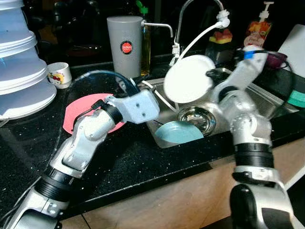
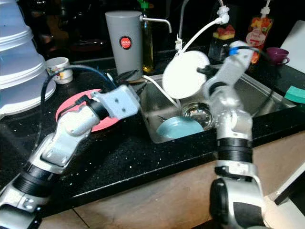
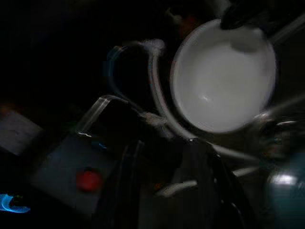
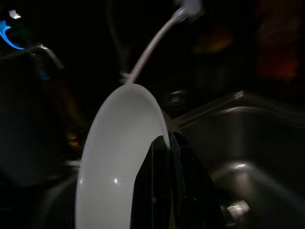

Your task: Kitchen organization

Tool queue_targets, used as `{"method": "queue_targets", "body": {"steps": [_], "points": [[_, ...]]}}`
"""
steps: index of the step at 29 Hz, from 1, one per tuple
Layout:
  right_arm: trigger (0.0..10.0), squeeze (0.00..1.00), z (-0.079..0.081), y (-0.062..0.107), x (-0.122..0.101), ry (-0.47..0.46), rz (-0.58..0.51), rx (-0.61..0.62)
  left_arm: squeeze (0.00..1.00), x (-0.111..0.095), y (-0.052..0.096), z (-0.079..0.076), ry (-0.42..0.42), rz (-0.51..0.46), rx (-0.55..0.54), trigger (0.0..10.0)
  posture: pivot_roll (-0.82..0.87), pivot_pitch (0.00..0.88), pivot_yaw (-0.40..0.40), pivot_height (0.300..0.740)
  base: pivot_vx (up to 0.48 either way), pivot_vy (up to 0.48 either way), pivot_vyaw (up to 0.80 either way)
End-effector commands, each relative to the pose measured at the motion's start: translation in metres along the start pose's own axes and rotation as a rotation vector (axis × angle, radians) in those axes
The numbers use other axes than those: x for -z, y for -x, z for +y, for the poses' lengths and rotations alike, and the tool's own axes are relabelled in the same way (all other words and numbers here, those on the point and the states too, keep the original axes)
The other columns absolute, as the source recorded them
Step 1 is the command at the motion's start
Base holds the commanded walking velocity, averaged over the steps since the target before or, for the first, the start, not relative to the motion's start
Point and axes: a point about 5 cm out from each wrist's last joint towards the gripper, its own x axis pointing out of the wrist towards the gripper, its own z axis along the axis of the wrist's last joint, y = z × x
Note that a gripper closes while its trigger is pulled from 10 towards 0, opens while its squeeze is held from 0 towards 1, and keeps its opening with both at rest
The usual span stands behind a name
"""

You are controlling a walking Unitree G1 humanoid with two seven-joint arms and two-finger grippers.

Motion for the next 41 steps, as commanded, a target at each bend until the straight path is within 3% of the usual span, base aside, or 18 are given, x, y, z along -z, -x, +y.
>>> {"method": "queue_targets", "body": {"steps": [1,3,4,7,9,10,11,12,23,24,30,31,32,34,35,39,40,41], "points": [[0.0,0.00,0.009,0.000,0.006,0.185,0.007,-0.075,0.00,0.014,-0.002,-0.007,0.219,0.084,0.035,10.0,-0.04,0.028,0.022,0.740,0.000,0.000,0.00],[0.0,0.00,0.016,0.004,0.020,0.343,0.060,-0.161,0.00,0.018,-0.008,-0.018,0.431,0.096,0.069,10.0,-0.04,0.029,0.027,0.740,0.000,0.000,0.00],[0.0,0.00,0.019,0.005,0.024,0.367,0.078,-0.182,0.00,0.019,-0.010,-0.020,0.487,0.097,0.076,10.0,-0.04,0.029,0.027,0.740,0.000,0.000,0.00],[0.0,0.00,0.020,0.005,0.027,0.378,0.087,-0.193,0.00,0.020,-0.011,-0.022,0.521,0.098,0.079,10.0,-0.04,0.029,0.027,0.740,0.000,0.000,0.00],[4.8,0.00,0.030,0.011,0.042,0.441,0.126,-0.259,0.00,0.025,-0.015,-0.036,0.547,0.137,0.182,10.0,-0.05,0.029,0.034,0.740,0.000,0.000,0.00],[8.8,0.00,0.032,0.013,0.046,0.458,0.134,-0.276,0.00,0.027,-0.016,-0.039,0.552,0.155,0.208,10.0,-0.05,0.029,0.034,0.740,0.000,0.000,0.00],[8.8,0.00,0.032,0.013,0.046,0.458,0.134,-0.276,0.00,0.027,-0.016,-0.039,0.552,0.155,0.208,10.0,-0.05,0.029,0.034,0.740,0.000,0.000,0.00],[10.0,0.00,0.035,0.014,0.049,0.467,0.144,-0.291,0.00,0.028,-0.017,-0.041,0.551,0.167,0.223,10.0,-0.05,0.029,0.036,0.740,0.000,0.000,0.00],[10.0,0.01,0.046,0.023,0.065,0.522,0.203,-0.397,0.00,0.042,-0.015,-0.050,0.508,0.270,0.310,10.0,-0.05,0.029,0.037,0.740,0.000,0.000,0.00],[10.0,1.00,0.047,0.023,0.066,0.526,0.210,-0.406,0.00,0.043,-0.015,-0.051,0.510,0.275,0.313,10.0,-0.05,0.029,0.035,0.740,0.000,0.000,0.00],[10.0,1.00,0.046,0.023,0.068,0.547,0.229,-0.406,0.00,0.044,-0.015,-0.050,0.500,0.279,0.307,10.0,-0.05,0.028,0.033,0.740,0.000,0.000,0.00],[10.0,0.82,0.044,0.023,0.068,0.563,0.231,-0.392,0.00,0.044,-0.016,-0.049,0.481,0.280,0.301,10.0,-0.05,0.028,0.033,0.740,0.000,0.000,0.00],[10.0,0.37,0.044,0.022,0.068,0.566,0.230,-0.385,0.00,0.044,-0.016,-0.048,0.474,0.281,0.293,10.0,-0.05,0.028,0.033,0.740,0.000,0.000,0.00],[10.0,0.37,0.043,0.022,0.068,0.568,0.229,-0.381,0.00,0.044,-0.016,-0.047,0.469,0.281,0.288,10.0,-0.05,0.028,0.033,0.740,0.000,0.000,0.00],[10.0,0.00,0.042,0.021,0.066,0.563,0.221,-0.370,0.00,0.043,-0.017,-0.040,0.435,0.287,0.236,10.0,-0.05,0.030,0.032,0.740,0.000,0.000,0.00],[10.0,0.00,0.044,0.020,0.060,0.492,0.189,-0.357,0.00,0.046,-0.015,-0.004,0.301,0.354,0.042,10.0,-0.05,0.031,0.033,0.740,0.000,0.000,0.00],[10.0,0.00,0.047,0.020,0.059,0.458,0.184,-0.364,0.26,0.047,-0.011,0.008,0.296,0.383,-0.015,10.0,-0.05,0.030,0.032,0.740,0.000,0.000,0.00],[10.0,0.00,0.047,0.020,0.059,0.458,0.184,-0.364,0.26,0.047,-0.011,0.008,0.296,0.383,-0.015,10.0,-0.05,0.030,0.032,0.740,0.000,0.000,0.00]]}}
